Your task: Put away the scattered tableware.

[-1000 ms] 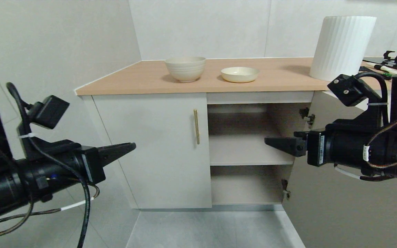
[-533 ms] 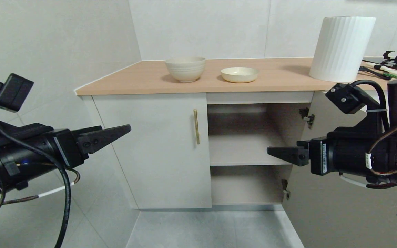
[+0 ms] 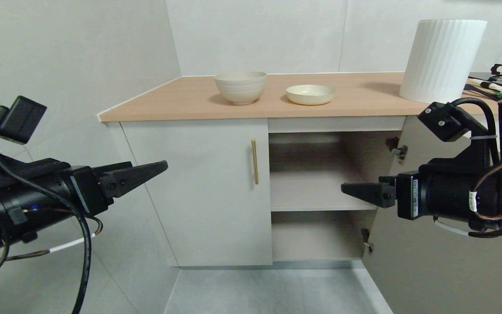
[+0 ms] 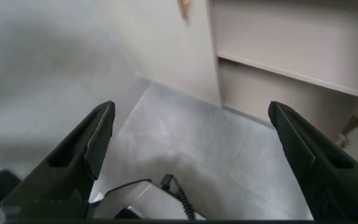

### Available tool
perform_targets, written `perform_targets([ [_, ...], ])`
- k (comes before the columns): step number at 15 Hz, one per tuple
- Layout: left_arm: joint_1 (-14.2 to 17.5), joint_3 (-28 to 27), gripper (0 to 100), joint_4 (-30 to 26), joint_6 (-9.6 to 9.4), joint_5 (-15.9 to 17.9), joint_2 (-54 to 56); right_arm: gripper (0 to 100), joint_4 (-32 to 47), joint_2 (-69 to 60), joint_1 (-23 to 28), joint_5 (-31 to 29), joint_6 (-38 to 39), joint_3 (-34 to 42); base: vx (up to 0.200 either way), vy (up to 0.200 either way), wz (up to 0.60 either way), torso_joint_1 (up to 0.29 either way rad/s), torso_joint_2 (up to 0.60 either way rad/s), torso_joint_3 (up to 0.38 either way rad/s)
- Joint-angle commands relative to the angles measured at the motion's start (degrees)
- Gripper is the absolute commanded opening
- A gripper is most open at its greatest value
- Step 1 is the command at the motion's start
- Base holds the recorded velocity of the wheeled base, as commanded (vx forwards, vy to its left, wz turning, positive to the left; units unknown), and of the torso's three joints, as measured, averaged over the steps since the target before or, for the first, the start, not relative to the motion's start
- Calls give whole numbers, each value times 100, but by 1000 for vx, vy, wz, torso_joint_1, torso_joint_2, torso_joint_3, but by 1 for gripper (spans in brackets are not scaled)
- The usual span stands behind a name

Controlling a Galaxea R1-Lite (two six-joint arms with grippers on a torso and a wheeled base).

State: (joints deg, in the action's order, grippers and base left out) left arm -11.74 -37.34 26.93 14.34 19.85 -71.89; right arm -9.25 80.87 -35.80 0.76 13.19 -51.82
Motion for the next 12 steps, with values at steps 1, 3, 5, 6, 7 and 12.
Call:
perform_targets([
  [1,-39,16,100,14,-1,2,-27,100,-6,-54,3,4,-1,23,0,0,0,0,0,0],
  [3,-48,16,100,14,-1,2,-1,100,-6,-89,12,4,-1,23,0,0,0,0,0,0],
  [5,-83,16,100,23,-1,2,8,100,-15,-107,12,4,8,5,0,0,0,0,0,0],
  [6,-100,7,100,40,-1,2,8,100,-15,-186,12,30,61,5,0,0,0,0,0,0],
  [7,-100,-1,100,40,-1,2,8,100,-15,-203,12,30,70,-12,0,0,0,0,0,0],
  [12,-100,-28,100,23,-1,2,26,100,2,-318,12,30,105,41,80,0,0,0,1,2],
])
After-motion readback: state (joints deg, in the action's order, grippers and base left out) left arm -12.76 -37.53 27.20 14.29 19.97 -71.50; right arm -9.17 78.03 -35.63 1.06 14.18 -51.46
